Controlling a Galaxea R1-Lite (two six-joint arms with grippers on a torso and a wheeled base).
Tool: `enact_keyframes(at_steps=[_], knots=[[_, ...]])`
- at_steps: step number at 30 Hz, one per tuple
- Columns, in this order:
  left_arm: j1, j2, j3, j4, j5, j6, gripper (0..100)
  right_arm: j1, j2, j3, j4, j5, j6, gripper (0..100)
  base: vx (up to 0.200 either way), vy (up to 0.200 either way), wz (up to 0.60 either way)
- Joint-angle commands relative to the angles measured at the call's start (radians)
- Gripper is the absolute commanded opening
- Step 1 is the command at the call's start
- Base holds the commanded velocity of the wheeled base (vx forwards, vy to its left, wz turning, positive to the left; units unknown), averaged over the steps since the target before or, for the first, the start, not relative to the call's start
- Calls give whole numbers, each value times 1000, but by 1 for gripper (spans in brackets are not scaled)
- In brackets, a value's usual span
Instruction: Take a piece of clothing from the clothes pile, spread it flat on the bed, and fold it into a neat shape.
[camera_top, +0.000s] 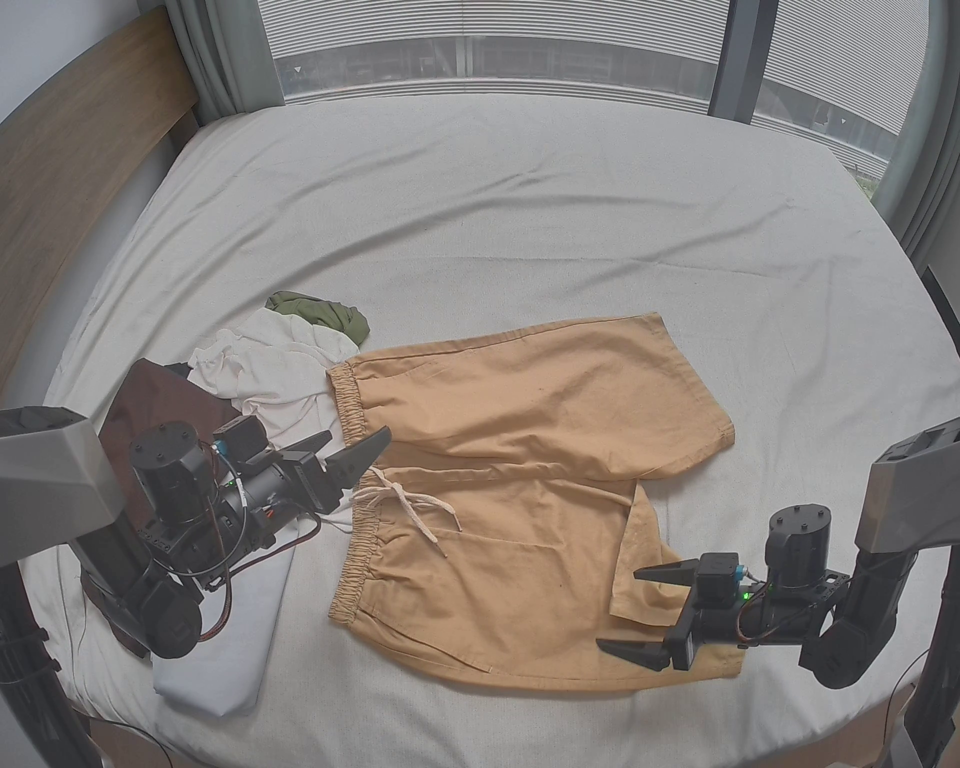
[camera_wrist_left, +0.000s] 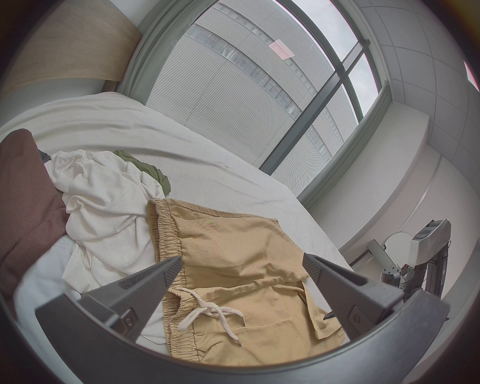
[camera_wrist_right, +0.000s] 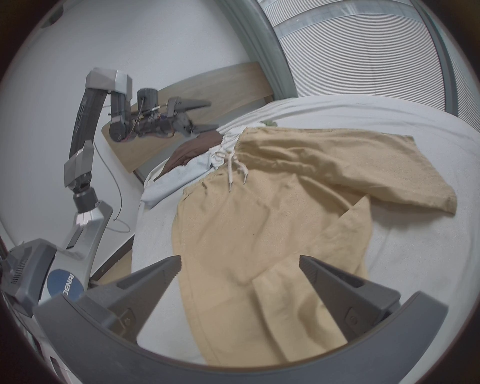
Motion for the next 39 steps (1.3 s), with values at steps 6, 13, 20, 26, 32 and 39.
enact_keyframes(at_steps=[6, 13, 20, 26, 32, 39], knots=[[0, -2, -1, -4, 0, -1, 100, 8, 45, -63, 92, -49, -52, 100, 0, 0, 0], [0, -3, -1, -4, 0, -1, 100, -24, 82, -101, 94, -66, -55, 100, 0, 0, 0], [-11, -37, -1, -4, 0, -39, 100, -43, 94, -104, 96, -67, -68, 100, 0, 0, 0], [-22, -66, 2, -2, 0, -64, 100, -60, 93, -112, 96, -67, -78, 100, 0, 0, 0], [-20, -59, -1, -2, 0, -64, 100, -76, 85, -116, 96, -67, -78, 100, 0, 0, 0], [-17, -57, -1, -2, 0, -64, 100, -80, 88, -110, 96, -67, -80, 0, 0, 0, 0]])
